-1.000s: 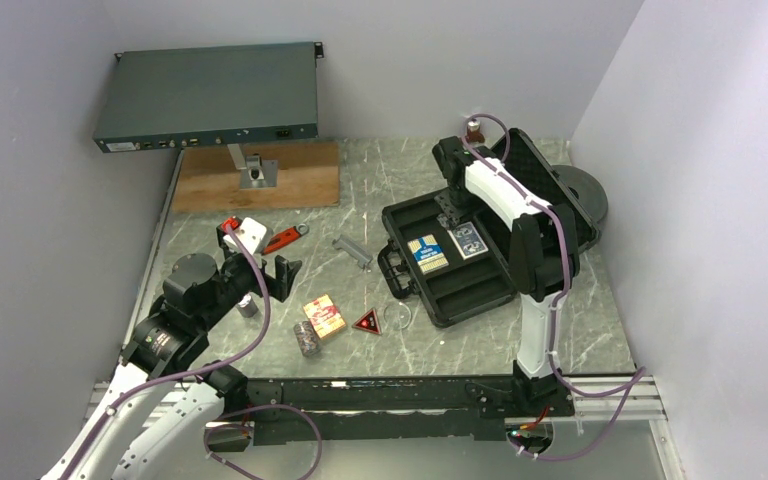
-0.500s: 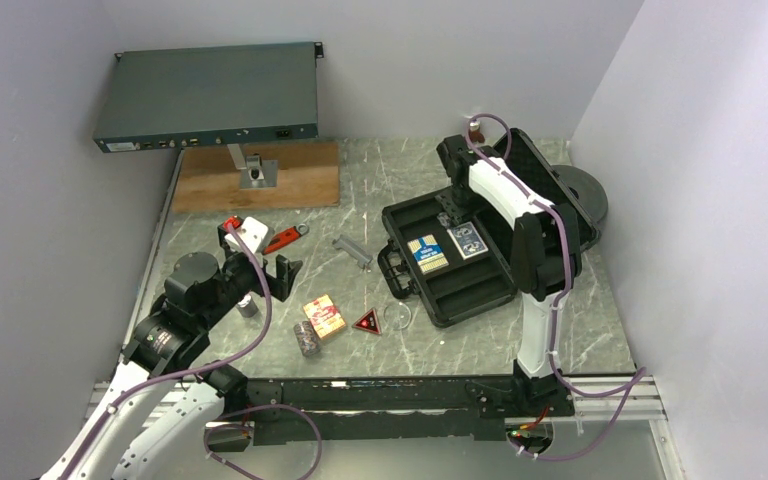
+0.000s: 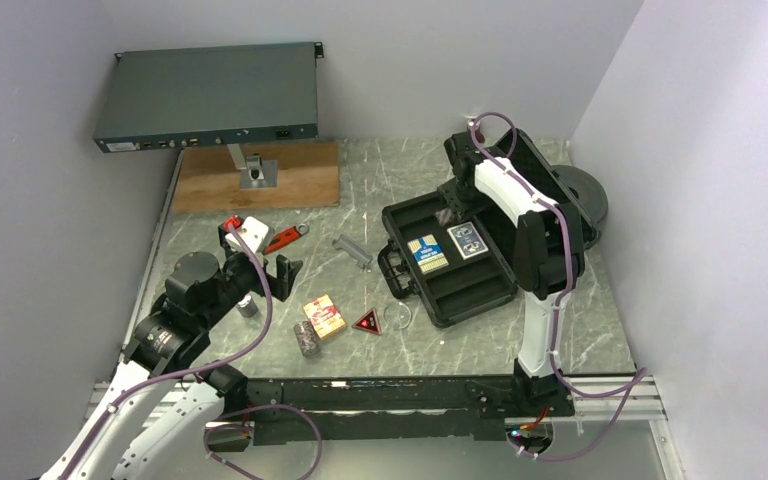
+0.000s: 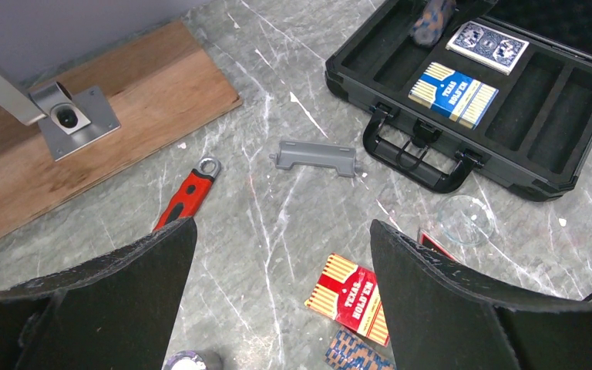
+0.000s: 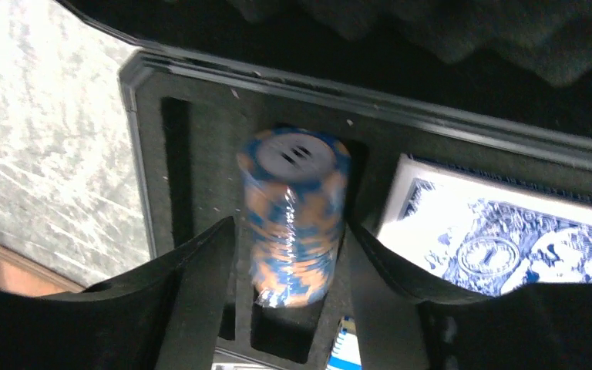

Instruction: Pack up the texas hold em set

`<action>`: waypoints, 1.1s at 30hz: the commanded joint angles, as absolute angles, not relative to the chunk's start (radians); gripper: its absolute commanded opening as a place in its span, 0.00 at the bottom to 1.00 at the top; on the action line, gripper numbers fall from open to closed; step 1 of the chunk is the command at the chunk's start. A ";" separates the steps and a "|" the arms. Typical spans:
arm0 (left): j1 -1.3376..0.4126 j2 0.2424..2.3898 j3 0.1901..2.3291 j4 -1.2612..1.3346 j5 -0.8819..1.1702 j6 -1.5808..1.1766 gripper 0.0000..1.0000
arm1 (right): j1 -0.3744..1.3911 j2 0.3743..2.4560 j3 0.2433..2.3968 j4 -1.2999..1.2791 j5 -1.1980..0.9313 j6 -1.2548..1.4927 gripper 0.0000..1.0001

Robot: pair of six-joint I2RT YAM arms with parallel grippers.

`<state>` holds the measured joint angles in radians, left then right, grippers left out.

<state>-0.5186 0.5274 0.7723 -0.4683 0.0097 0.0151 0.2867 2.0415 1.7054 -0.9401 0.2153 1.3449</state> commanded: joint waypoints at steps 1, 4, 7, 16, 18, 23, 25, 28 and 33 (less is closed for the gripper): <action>-0.522 0.527 0.776 -0.440 0.003 0.018 0.89 | 0.267 2.002 1.705 -0.811 0.262 1.337 0.63; -0.522 0.527 0.776 -0.439 0.002 0.018 0.89 | 0.265 2.007 1.715 -0.808 0.258 1.331 0.73; -0.522 0.526 0.776 -0.440 0.002 0.017 0.89 | 0.262 2.007 1.730 -0.819 0.248 1.329 0.75; -0.522 0.529 0.775 -0.440 0.003 0.019 0.89 | 0.273 1.896 1.667 -0.772 0.272 1.251 0.74; -0.522 0.531 0.776 -0.439 0.003 0.020 0.89 | 0.283 1.868 1.637 -0.733 0.262 1.200 0.73; -0.521 0.536 0.776 -0.438 0.003 0.019 0.89 | 0.326 1.812 1.535 -0.557 0.211 0.929 0.56; -0.521 0.537 0.776 -0.437 0.003 0.019 0.89 | 0.352 1.817 1.521 -0.527 0.217 0.822 0.45; -0.521 0.536 0.776 -0.438 0.003 0.019 0.89 | 0.363 1.814 1.466 -0.444 0.109 0.671 0.19; -0.522 0.535 0.776 -0.437 0.003 0.020 0.89 | 0.362 1.826 1.415 -0.391 0.051 0.540 0.00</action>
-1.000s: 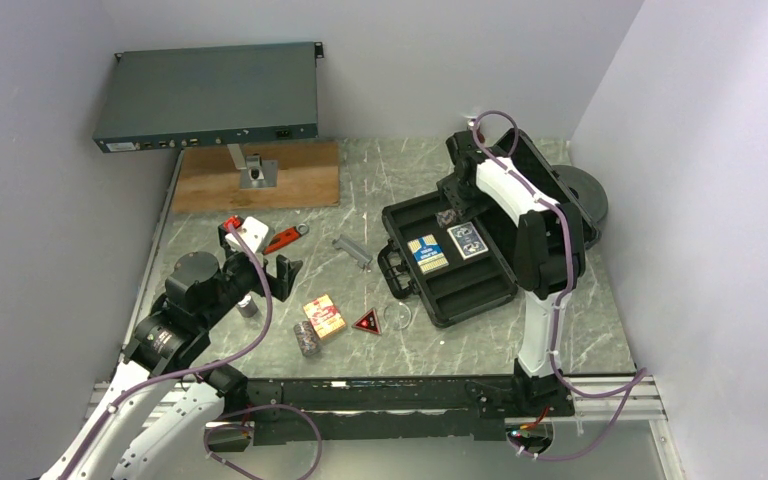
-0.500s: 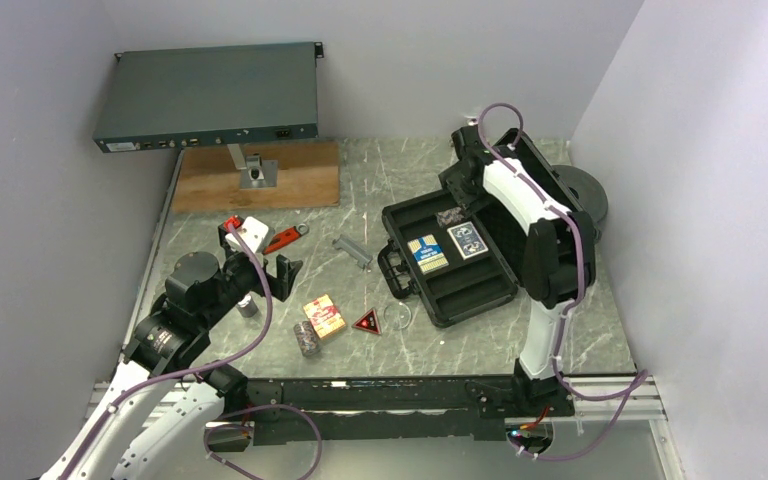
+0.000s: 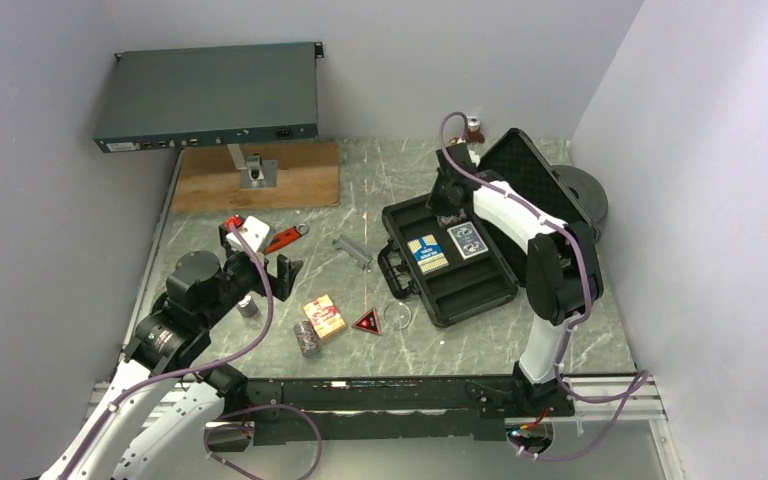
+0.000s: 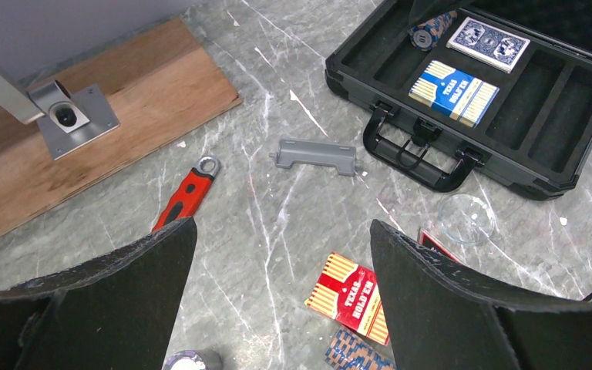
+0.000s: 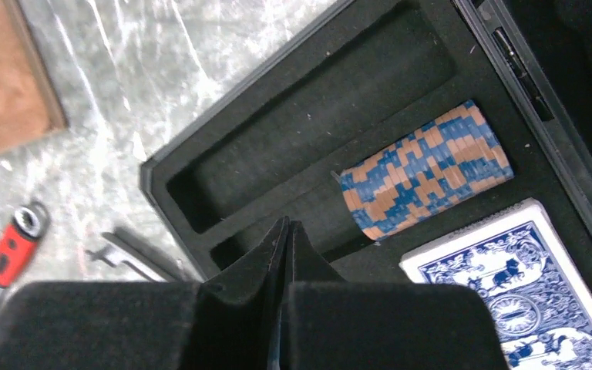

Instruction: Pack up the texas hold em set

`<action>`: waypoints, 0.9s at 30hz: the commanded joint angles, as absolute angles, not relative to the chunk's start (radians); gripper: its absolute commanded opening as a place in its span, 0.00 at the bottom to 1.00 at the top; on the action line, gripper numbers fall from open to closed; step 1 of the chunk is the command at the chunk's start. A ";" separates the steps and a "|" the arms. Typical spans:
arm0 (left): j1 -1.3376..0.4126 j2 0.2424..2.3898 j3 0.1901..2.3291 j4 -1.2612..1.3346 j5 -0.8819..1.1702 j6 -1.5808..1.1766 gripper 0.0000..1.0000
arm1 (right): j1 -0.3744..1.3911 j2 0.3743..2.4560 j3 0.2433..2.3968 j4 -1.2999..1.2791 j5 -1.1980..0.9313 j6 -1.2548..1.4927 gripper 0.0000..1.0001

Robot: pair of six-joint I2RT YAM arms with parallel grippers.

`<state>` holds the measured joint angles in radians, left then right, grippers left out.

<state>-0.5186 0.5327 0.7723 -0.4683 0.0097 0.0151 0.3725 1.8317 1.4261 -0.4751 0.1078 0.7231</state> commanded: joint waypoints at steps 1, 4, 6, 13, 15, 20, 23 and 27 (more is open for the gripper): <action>-0.521 0.537 0.776 -0.438 0.003 0.019 0.89 | 0.362 1.838 1.426 -0.409 0.065 0.524 0.00; -0.522 0.541 0.776 -0.439 0.003 0.018 0.89 | 0.359 1.869 1.446 -0.437 0.101 0.485 0.00; -0.522 0.543 0.776 -0.439 0.003 0.019 0.89 | 0.353 1.883 1.451 -0.446 0.121 0.466 0.00; -0.522 0.540 0.775 -0.441 0.003 0.018 0.89 | 0.319 1.906 1.450 -0.467 0.190 0.417 0.00; -0.522 0.541 0.776 -0.440 0.003 0.018 0.89 | 0.314 1.902 1.440 -0.468 0.211 0.407 0.00; -0.522 0.541 0.778 -0.442 0.003 0.018 0.89 | 0.310 1.892 1.428 -0.475 0.240 0.385 0.00; -0.522 0.543 0.778 -0.444 0.003 0.016 0.89 | 0.310 1.885 1.429 -0.484 0.270 0.374 0.00; -0.522 0.553 0.780 -0.450 -0.041 0.011 0.89 | 0.311 1.855 1.433 -0.492 0.254 0.353 0.00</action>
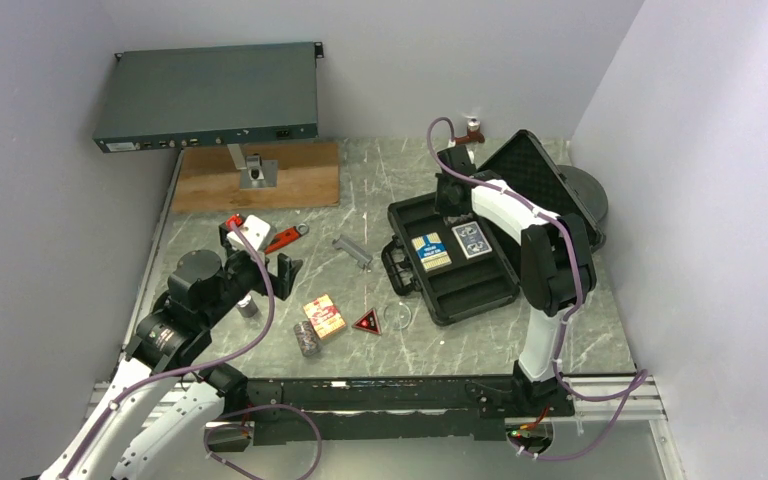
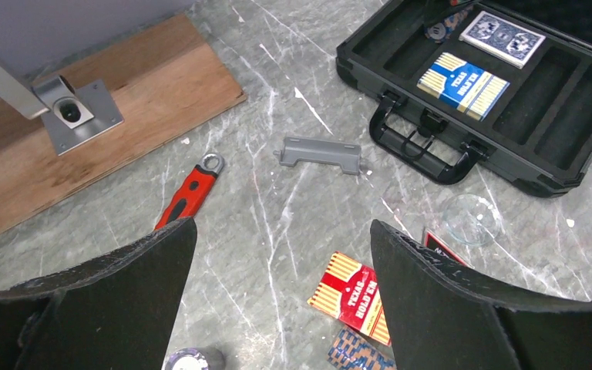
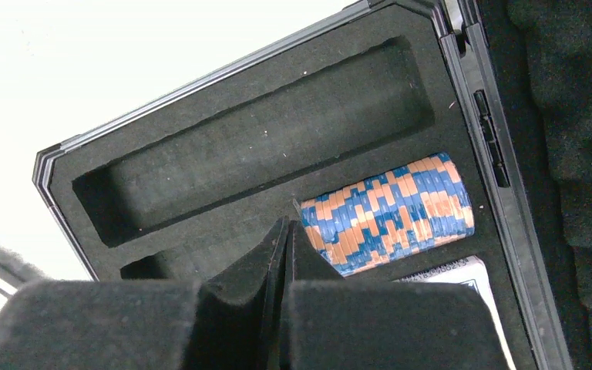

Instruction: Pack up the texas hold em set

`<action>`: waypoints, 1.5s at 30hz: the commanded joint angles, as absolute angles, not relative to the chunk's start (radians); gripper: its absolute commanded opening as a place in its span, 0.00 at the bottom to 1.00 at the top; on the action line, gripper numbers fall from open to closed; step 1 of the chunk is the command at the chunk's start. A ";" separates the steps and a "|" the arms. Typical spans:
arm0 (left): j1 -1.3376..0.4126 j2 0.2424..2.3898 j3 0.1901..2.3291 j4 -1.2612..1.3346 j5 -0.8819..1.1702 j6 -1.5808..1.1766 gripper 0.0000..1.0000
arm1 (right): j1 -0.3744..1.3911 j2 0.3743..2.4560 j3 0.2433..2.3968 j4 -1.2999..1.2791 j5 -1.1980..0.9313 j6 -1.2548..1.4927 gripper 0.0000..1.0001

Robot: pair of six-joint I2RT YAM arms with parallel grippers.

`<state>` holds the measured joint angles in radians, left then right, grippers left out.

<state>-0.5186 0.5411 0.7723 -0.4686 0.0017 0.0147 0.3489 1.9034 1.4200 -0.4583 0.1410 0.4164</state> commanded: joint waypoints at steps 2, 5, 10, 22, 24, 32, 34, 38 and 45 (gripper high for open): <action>-0.522 0.562 0.782 -0.455 -0.064 0.007 0.89 | 0.313 1.832 1.433 -0.483 0.205 0.347 0.02; -0.522 0.582 0.789 -0.472 -0.127 -0.026 0.89 | 0.320 1.791 1.433 -0.472 0.152 0.359 0.16; -0.521 0.630 0.813 -0.520 -0.238 -0.082 0.91 | 0.346 1.717 1.426 -0.449 0.095 0.373 0.44; -0.474 0.707 0.846 -0.806 -0.423 -0.425 1.00 | 0.379 1.544 1.327 -0.400 0.012 0.336 0.72; -0.402 0.701 0.833 -0.828 -0.341 -0.454 1.00 | 0.379 1.533 1.313 -0.396 0.006 0.330 0.74; -0.112 0.728 0.766 -0.807 -0.170 -0.515 1.00 | 0.378 1.512 1.273 -0.369 -0.047 0.320 0.83; -0.079 0.770 0.756 -0.793 -0.156 -0.541 1.00 | 0.378 1.510 1.269 -0.372 -0.051 0.315 0.84; -0.043 0.840 0.698 -0.729 -0.102 -0.563 0.95 | 0.378 1.491 1.253 -0.375 -0.045 0.303 0.84; -0.042 0.919 0.646 -0.693 -0.146 -0.639 0.89 | 0.378 1.481 1.246 -0.364 -0.066 0.301 0.84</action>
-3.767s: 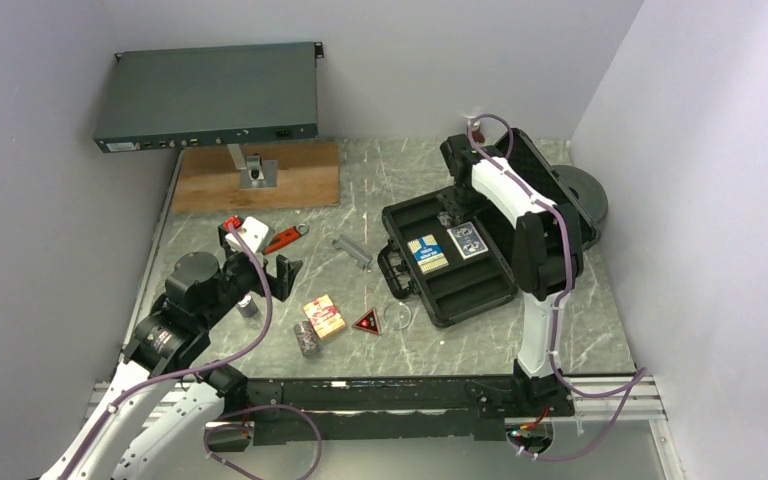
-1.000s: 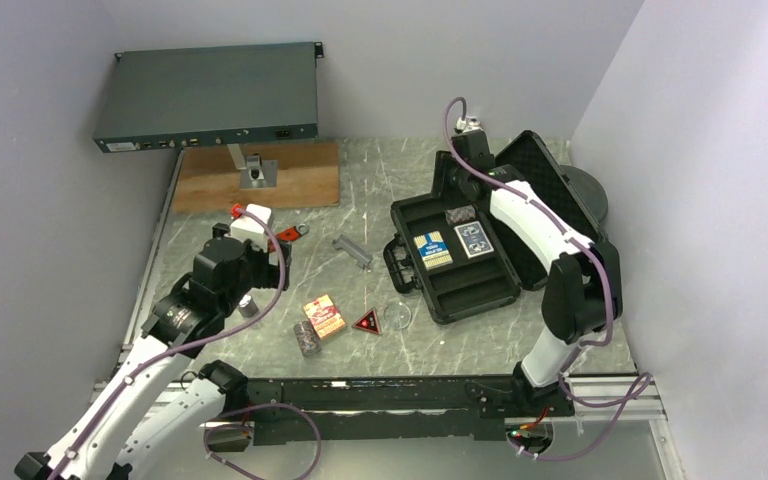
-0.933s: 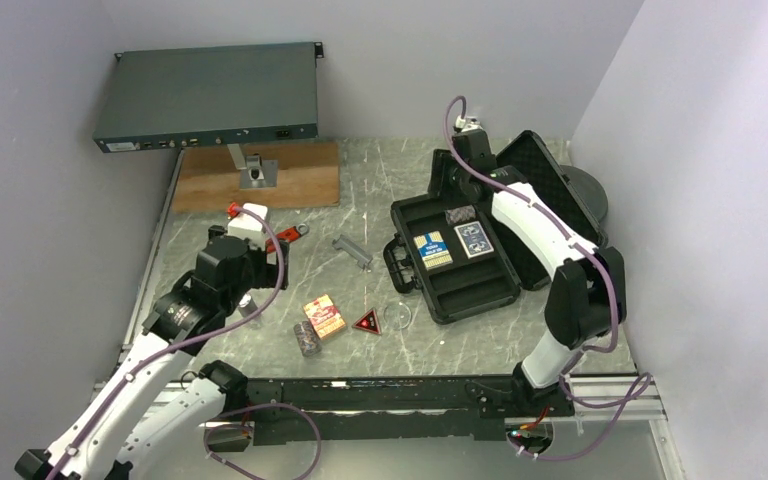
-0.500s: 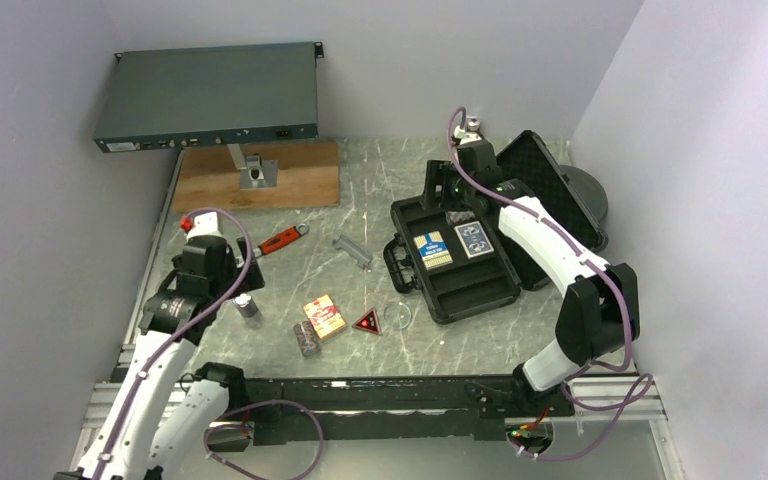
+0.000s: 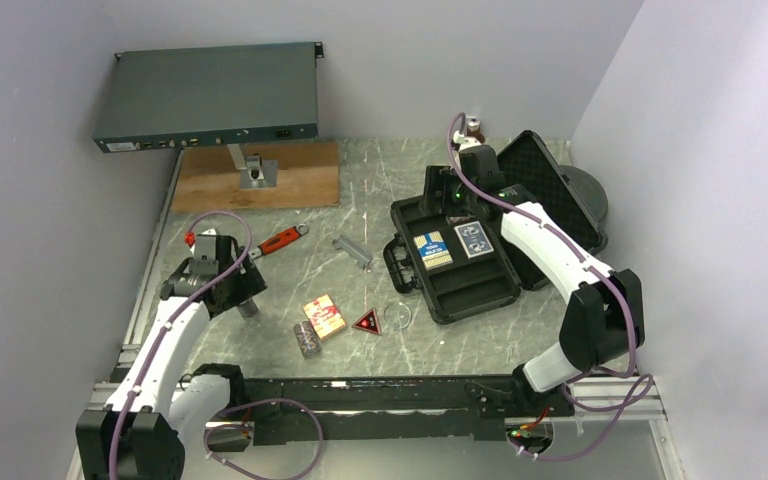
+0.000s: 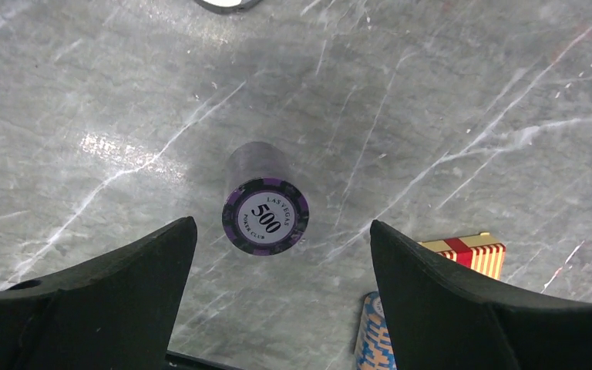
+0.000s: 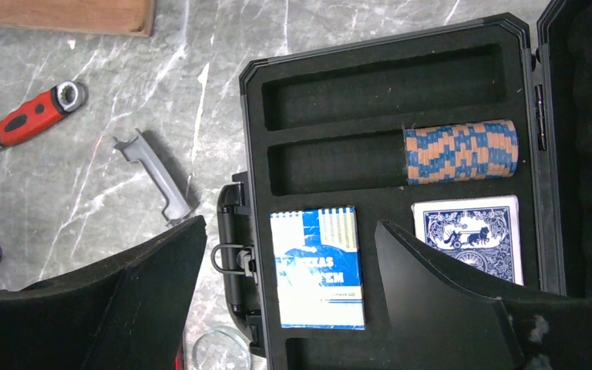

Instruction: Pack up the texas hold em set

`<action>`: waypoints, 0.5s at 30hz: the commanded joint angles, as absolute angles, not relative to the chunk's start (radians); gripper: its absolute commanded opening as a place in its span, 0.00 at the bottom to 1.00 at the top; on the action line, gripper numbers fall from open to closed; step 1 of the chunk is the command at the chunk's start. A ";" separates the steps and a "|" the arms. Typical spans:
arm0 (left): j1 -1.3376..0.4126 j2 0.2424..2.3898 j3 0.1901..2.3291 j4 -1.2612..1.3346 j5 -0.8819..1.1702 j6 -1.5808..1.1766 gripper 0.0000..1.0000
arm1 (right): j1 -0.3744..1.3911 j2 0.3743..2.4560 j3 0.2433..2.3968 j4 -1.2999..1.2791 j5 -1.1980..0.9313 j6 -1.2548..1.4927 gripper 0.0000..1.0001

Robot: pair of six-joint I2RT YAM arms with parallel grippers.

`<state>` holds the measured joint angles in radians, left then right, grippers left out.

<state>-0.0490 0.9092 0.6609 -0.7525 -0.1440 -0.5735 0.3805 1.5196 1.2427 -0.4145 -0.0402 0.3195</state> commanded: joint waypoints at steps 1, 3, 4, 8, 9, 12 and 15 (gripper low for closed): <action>-0.042 0.924 0.637 -0.688 -0.152 -0.643 0.89 | 0.378 1.480 1.246 -0.365 -0.066 0.301 0.84; -0.042 0.925 0.619 -0.678 -0.161 -0.652 0.87 | 0.378 1.478 1.243 -0.362 -0.069 0.301 0.84; -0.041 0.925 0.614 -0.676 -0.169 -0.658 0.86 | 0.378 1.475 1.240 -0.361 -0.070 0.301 0.84; -0.042 0.935 0.607 -0.688 -0.210 -0.680 0.79 | 0.379 1.471 1.239 -0.359 -0.074 0.301 0.84; -0.042 0.939 0.605 -0.683 -0.211 -0.680 0.77 | 0.378 1.470 1.238 -0.360 -0.073 0.301 0.84; -0.041 0.948 0.596 -0.667 -0.224 -0.684 0.71 | 0.378 1.469 1.238 -0.360 -0.075 0.299 0.84; -0.040 0.963 0.585 -0.642 -0.225 -0.679 0.66 | 0.379 1.465 1.236 -0.361 -0.077 0.298 0.84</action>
<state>-0.0467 0.9485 0.6014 -0.6926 -0.1951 -0.6609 0.3805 1.5127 1.2381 -0.3985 -0.0620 0.3153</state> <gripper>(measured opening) 0.680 0.838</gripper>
